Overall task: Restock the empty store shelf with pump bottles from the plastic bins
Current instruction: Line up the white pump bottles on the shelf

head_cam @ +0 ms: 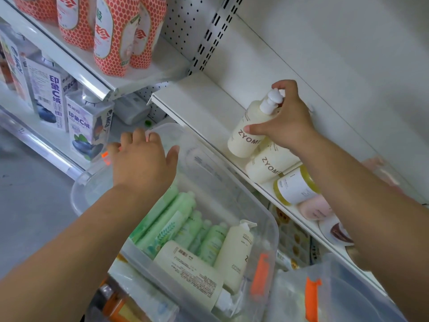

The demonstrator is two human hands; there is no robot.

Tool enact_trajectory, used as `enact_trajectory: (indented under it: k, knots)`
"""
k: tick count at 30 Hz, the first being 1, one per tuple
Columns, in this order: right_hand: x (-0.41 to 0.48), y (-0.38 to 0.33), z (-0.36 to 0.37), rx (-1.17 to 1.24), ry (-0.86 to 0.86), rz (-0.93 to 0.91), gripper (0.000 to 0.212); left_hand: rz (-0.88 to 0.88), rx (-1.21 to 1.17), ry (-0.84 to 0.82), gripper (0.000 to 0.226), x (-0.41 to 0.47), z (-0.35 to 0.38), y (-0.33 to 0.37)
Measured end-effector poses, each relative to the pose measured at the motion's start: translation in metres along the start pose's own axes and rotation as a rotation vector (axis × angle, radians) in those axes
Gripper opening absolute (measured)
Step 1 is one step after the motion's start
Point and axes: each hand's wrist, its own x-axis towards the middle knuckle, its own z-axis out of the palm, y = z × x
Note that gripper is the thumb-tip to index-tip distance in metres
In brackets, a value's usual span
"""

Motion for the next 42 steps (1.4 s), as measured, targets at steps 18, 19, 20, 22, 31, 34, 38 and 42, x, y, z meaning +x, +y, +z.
enact_trajectory:
  k: [18, 19, 20, 22, 31, 34, 38, 42]
  knots:
    - [0.02, -0.004, -0.005, -0.598, -0.141, 0.02, 0.07, 0.006, 0.029, 0.024, 0.064, -0.003, 0.001, 0.005]
    - [0.02, -0.004, -0.006, -0.592, -0.13, 0.022, 0.065, 0.005, 0.029, 0.024, 0.064, -0.003, 0.002, 0.005]
    - [0.019, -0.004, -0.007, -0.585, -0.121, 0.026, 0.064, 0.004, 0.028, 0.027, 0.064, -0.003, 0.002, 0.005]
    - [0.017, -0.005, -0.008, -0.575, -0.103, 0.032, 0.069, 0.002, 0.033, 0.034, 0.065, -0.002, 0.002, 0.006]
    - [0.014, -0.003, -0.013, -0.567, -0.122, 0.005, 0.081, 0.005, 0.032, 0.036, 0.065, -0.002, 0.003, 0.005]
    - [0.006, -0.004, -0.01, -0.565, -0.044, 0.001, 0.08, 0.001, 0.024, 0.031, 0.066, -0.002, 0.002, 0.005]
    - [-0.037, -0.007, -0.005, -0.447, 0.116, -0.115, 0.067, 0.035, -0.023, 0.045, 0.068, -0.004, 0.004, 0.007]
    - [-0.116, -0.009, 0.013, -0.185, -0.017, -0.119, 0.057, 0.075, -0.021, 0.028, 0.07, -0.012, 0.004, 0.007]
